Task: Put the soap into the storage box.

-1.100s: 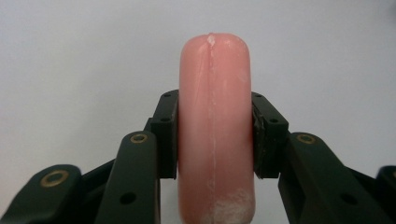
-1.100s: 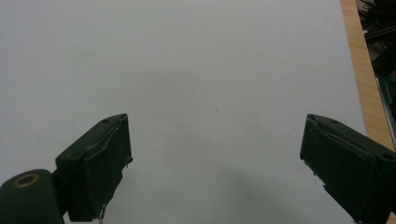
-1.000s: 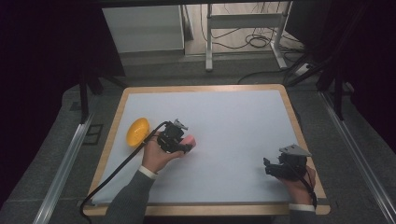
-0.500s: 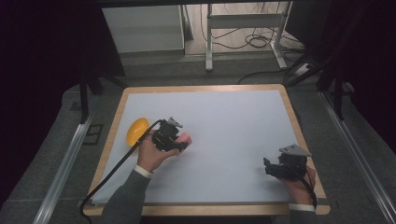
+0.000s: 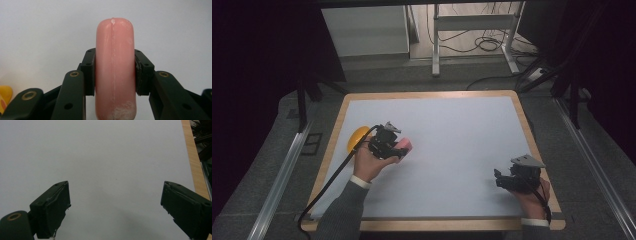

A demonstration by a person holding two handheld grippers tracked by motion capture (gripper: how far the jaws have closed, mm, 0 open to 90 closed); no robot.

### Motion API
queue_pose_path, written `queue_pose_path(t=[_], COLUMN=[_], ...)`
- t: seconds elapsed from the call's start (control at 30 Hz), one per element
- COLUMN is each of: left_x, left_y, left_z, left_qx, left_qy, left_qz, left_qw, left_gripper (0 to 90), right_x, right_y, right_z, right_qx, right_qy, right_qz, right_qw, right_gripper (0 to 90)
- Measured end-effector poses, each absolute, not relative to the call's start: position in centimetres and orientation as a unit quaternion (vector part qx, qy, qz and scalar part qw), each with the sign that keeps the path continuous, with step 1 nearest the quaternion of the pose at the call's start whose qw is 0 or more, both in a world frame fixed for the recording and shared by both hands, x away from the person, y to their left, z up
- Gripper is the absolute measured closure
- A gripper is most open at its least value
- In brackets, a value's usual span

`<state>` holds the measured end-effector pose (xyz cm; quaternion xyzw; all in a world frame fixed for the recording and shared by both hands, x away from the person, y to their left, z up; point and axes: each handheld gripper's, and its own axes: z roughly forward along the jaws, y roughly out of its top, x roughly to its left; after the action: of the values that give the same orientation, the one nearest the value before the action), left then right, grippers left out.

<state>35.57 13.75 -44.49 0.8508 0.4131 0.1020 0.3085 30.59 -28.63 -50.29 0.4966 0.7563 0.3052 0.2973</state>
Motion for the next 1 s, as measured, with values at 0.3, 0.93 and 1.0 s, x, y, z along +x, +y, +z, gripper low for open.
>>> queue_pose_path(t=[0.3,0.93,1.0], left_x=[35.7,36.2,36.2], left_y=[15.2,17.0,17.2], left_z=[-44.1,-43.9,-44.0], left_qx=[0.843,0.833,0.832], left_qy=[0.424,0.443,0.445], left_qz=[0.109,0.116,0.116], left_qw=[0.311,0.31,0.312], left_gripper=[60.2,60.2,60.2], right_x=[30.5,30.5,30.5], right_y=[-28.7,-28.8,-28.8], right_z=[-50.1,-50.1,-50.0], right_qx=[0.502,0.499,0.499], right_qy=[0.751,0.753,0.753], right_qz=[0.315,0.319,0.319], right_qw=[0.291,0.286,0.286], right_gripper=[8.7,8.6,8.6])
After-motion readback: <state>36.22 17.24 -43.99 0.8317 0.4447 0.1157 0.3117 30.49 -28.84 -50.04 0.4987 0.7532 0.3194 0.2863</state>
